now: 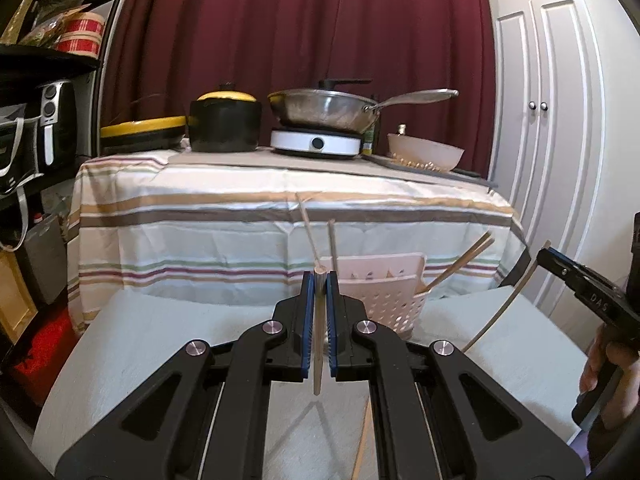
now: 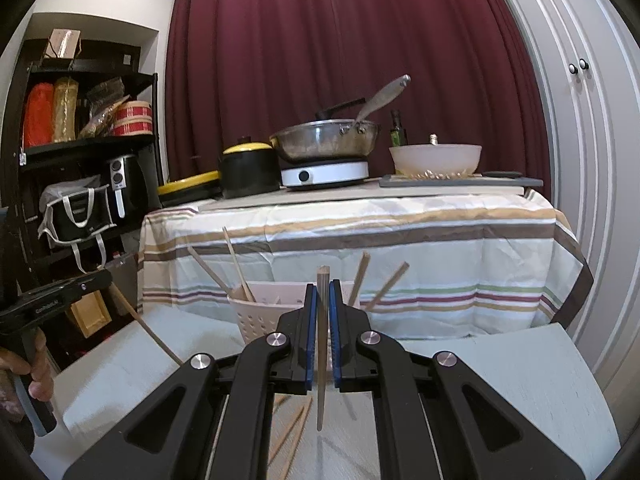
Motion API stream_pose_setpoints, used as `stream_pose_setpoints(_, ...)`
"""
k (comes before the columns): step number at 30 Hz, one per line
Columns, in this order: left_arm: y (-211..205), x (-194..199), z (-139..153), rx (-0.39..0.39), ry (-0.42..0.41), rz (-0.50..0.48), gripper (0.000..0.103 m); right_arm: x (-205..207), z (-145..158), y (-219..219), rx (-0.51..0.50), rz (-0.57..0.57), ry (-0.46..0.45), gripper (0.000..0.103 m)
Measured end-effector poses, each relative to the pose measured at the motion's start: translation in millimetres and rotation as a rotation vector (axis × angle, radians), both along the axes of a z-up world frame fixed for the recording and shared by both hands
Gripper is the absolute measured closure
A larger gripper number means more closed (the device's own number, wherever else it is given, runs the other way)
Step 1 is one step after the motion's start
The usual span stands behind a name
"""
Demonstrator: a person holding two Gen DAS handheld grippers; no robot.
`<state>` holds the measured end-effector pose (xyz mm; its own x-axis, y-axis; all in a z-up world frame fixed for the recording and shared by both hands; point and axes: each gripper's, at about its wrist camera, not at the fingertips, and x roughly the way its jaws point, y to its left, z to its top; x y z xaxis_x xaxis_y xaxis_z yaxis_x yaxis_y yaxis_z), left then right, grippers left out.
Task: Organize utensils
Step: 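Lift the left tool's chopstick to the pink caddy while the right tool carries its chopstick there, then insert the left tool's chopstick into the caddy and open while the right tool releases its chopstick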
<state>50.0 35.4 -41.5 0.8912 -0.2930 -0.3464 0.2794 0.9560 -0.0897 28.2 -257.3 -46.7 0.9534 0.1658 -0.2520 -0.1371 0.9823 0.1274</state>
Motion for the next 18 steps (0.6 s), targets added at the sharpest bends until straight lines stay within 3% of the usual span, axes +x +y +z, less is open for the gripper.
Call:
stream_pose_setpoints(9, -17.5, 14.5, 51.2, -0.028, -0.067, -0.091, 0.097, 11.0, 44.7, -3.9, 0.032, 0.036, -0.093, 0.096)
stream_pose_setpoints(18, -35.6, 47.2, 105.0, -0.035, -0.182, -0.111, 0.096, 46.0, 91.6, -5.5, 0.028, 0.041, -0.213, 0.096)
